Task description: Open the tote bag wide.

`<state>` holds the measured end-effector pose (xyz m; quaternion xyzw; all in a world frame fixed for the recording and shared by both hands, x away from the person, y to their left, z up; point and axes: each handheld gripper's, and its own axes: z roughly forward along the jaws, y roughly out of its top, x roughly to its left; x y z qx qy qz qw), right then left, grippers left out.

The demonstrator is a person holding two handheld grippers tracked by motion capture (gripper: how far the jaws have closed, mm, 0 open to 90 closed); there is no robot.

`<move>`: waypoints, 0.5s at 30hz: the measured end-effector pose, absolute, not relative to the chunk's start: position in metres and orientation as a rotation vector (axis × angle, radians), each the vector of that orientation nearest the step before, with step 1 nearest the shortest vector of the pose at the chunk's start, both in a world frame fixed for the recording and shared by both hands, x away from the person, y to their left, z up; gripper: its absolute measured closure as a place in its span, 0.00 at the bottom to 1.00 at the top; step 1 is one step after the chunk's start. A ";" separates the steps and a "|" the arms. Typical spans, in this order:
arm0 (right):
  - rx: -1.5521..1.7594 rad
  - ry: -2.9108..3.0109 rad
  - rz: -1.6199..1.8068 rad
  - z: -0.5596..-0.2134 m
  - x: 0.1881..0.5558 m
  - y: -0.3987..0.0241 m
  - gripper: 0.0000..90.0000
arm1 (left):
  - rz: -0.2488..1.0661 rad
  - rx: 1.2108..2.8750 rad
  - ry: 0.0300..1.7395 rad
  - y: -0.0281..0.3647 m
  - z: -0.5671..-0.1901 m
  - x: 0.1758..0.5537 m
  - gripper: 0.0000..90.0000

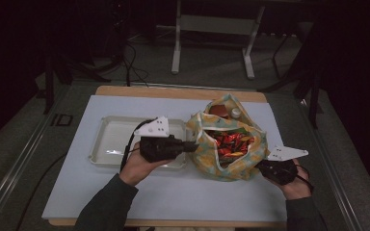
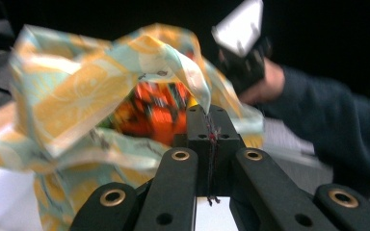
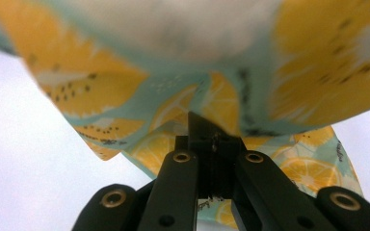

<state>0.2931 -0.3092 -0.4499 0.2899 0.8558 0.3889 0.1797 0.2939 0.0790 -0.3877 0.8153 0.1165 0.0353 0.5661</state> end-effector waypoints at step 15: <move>0.953 2.390 0.992 -0.462 0.313 -0.306 1.00 | 0.083 2.256 0.447 0.046 -0.472 0.325 0.99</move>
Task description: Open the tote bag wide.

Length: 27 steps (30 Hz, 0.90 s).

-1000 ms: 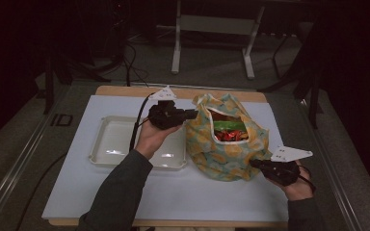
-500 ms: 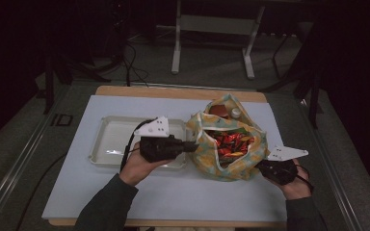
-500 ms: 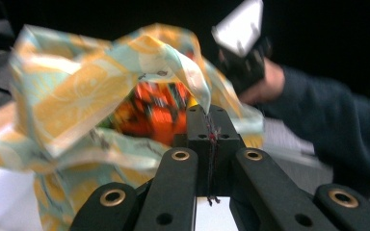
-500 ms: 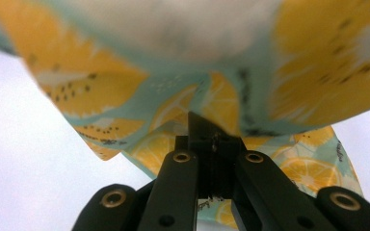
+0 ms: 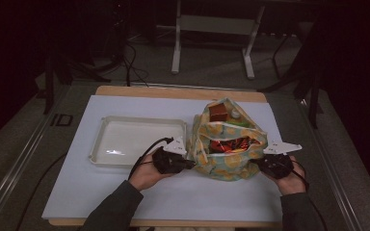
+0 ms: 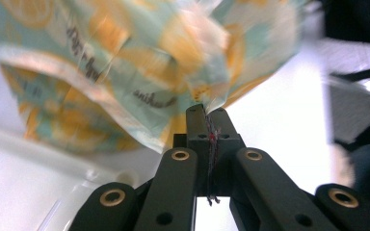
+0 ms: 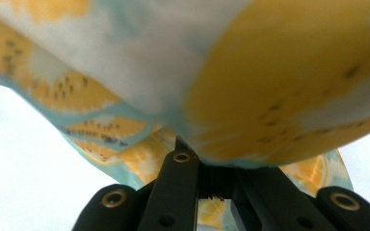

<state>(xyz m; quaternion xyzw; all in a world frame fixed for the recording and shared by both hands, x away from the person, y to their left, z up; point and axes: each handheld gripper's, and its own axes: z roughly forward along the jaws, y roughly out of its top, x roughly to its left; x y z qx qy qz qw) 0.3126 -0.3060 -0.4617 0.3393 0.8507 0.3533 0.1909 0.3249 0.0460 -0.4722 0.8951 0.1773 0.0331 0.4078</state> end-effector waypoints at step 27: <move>0.985 2.444 1.098 -0.464 0.304 -0.324 0.57 | 0.084 2.088 0.569 0.083 -0.452 0.342 0.52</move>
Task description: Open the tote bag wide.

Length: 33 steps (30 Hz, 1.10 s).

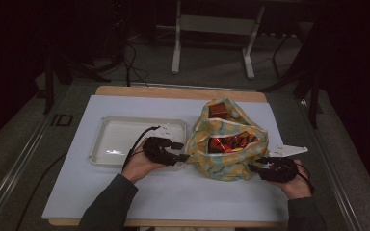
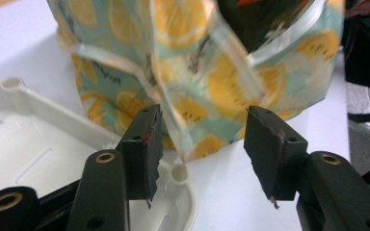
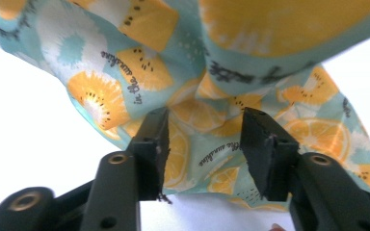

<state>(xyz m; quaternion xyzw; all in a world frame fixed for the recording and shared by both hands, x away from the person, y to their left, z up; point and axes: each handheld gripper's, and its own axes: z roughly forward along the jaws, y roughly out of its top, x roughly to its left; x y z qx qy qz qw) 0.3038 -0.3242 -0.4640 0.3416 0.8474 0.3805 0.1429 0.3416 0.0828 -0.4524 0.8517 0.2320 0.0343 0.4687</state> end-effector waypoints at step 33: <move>0.927 2.394 1.248 -0.444 0.302 -0.319 1.00 | 0.160 2.056 0.498 0.037 -0.402 0.381 0.63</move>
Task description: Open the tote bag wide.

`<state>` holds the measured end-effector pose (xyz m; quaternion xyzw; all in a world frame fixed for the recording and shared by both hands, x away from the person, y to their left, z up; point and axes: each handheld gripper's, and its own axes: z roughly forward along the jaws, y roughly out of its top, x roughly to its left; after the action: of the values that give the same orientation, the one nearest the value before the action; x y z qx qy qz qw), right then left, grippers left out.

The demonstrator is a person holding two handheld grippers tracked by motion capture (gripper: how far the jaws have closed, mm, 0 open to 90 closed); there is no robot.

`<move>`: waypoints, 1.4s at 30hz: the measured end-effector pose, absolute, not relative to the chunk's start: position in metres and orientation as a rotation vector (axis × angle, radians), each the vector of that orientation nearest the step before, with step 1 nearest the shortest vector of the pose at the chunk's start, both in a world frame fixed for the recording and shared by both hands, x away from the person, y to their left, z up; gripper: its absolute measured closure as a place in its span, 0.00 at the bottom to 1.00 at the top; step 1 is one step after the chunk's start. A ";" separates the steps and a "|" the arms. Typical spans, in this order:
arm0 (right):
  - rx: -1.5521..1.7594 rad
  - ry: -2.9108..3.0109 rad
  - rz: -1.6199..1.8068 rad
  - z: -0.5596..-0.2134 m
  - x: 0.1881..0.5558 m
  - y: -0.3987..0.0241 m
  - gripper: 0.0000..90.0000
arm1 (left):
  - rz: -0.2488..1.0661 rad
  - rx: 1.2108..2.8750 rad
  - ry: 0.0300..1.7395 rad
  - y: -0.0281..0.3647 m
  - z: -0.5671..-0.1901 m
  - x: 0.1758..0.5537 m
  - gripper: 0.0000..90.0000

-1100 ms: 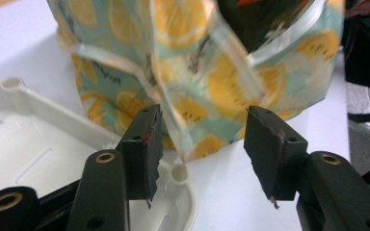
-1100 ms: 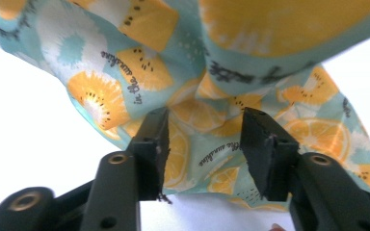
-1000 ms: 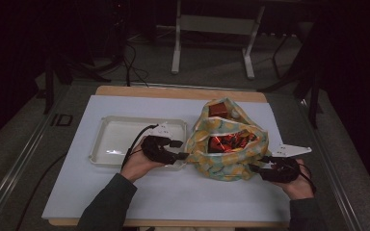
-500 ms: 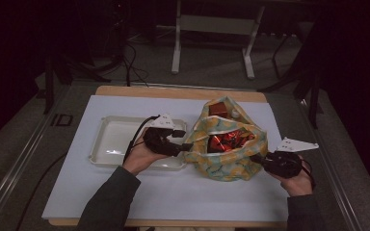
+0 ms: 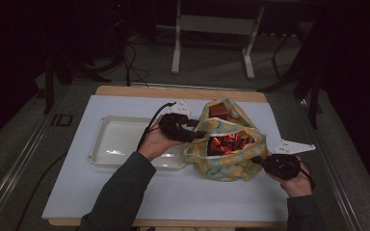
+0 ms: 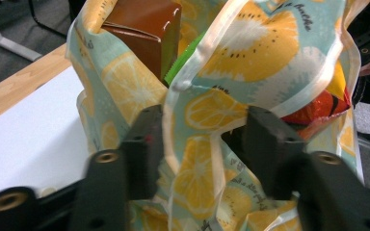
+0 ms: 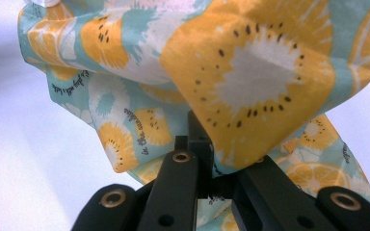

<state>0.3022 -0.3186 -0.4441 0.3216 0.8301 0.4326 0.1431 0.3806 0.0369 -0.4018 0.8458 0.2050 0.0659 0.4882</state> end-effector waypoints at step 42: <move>1.127 2.375 0.953 -0.471 0.326 -0.312 1.00 | 0.072 2.221 0.320 -0.003 -0.461 0.330 0.99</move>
<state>0.3265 -0.3122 -0.4712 0.3970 0.8368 0.3357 0.1718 0.3298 -0.0026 -0.4607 0.8915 0.1286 0.0288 0.4334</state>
